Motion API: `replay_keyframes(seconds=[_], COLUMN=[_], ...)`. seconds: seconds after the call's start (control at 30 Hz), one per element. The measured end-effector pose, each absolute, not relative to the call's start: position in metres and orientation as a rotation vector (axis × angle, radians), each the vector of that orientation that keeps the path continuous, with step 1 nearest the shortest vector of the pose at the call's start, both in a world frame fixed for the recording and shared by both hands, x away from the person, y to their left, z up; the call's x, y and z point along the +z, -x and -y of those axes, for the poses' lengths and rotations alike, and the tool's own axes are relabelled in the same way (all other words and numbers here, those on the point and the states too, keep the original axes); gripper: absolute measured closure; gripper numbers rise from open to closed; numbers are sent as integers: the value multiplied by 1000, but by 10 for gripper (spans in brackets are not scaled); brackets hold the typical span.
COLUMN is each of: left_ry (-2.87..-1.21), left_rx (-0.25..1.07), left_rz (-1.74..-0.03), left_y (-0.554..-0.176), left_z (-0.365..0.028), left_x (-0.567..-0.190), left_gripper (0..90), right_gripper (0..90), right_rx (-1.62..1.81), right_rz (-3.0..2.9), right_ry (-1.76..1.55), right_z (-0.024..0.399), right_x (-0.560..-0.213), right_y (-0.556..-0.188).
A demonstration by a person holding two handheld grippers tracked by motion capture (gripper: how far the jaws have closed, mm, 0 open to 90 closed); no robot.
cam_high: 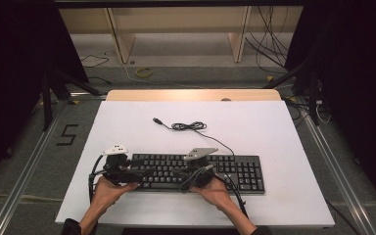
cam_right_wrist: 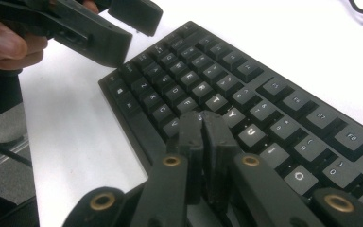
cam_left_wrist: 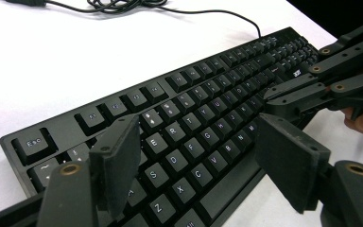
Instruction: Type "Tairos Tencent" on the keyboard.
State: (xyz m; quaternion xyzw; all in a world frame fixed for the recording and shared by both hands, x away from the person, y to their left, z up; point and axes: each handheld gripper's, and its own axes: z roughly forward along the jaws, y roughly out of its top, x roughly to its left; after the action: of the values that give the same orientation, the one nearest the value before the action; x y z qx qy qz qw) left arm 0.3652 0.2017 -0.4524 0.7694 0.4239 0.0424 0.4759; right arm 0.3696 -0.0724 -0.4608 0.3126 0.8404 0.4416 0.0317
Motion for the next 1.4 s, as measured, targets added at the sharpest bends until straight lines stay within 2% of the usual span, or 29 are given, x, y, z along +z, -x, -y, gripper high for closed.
replay_keyframes(seconds=[1.0, 1.4], left_ry=[-1881, -1892], left_rx=[99, 107], left_rz=[-1023, -1018], left_y=[-356, -357], left_z=[-207, -206], left_x=[-455, -457], left_gripper=[319, 321], right_gripper=[900, 900], right_rx=[1186, 1280], right_rz=[-2657, -2624], right_ry=[-951, -1000], right_z=[59, 65], right_x=[-482, -476], right_y=[-373, -374])
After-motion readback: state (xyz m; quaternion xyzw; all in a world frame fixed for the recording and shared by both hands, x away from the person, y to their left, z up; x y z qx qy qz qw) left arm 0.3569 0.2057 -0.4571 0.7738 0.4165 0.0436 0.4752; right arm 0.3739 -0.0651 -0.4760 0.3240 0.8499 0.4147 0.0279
